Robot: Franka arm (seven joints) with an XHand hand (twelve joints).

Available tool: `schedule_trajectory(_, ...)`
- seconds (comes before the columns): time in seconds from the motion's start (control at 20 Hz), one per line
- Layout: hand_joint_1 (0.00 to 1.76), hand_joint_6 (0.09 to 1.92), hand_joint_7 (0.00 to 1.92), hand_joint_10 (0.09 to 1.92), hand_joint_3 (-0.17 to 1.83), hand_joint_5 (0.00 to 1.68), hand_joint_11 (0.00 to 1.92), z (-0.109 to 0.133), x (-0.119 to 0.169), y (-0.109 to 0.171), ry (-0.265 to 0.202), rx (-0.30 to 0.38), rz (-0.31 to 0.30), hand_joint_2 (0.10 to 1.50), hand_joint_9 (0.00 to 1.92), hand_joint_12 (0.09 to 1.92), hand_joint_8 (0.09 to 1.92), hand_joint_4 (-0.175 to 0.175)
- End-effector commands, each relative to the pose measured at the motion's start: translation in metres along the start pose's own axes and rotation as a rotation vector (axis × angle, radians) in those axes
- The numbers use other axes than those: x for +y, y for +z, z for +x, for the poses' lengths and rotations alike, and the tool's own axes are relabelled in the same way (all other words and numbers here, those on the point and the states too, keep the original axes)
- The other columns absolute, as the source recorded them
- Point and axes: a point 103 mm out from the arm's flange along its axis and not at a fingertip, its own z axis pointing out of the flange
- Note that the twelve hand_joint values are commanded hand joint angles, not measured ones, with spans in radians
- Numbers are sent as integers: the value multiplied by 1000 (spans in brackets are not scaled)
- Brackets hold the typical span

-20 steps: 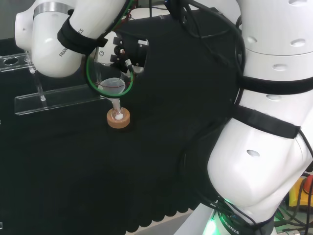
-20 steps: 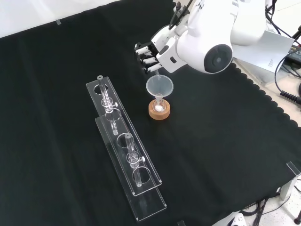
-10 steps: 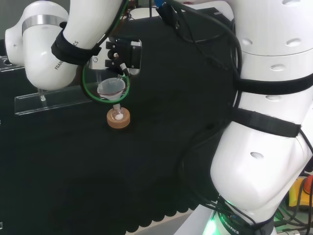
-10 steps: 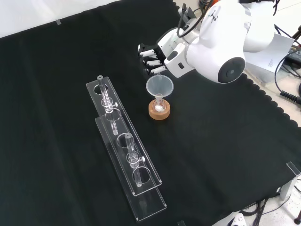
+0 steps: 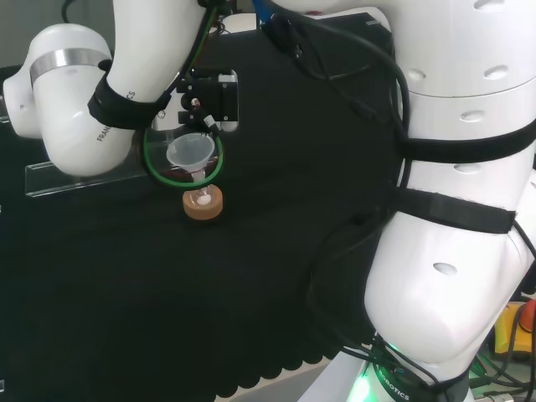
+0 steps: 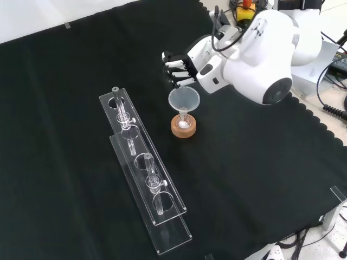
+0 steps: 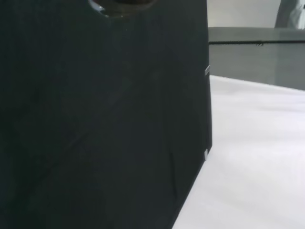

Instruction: Pour all the NaCl from the weighing funnel into the round-bottom flask.

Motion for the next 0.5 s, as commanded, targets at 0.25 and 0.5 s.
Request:
schedule_trajectory(0.25, 1092, 721, 1190, 203, -175, 1172, 838, -2, -1, 0, 22, -65, -17, 1111, 1308, 1015, 425, 159)
schedule_trajectory(0.5, 1092, 721, 1190, 202, -175, 1172, 838, -1, -1, 5, 26, -46, 4, 1111, 1308, 1016, 425, 159)
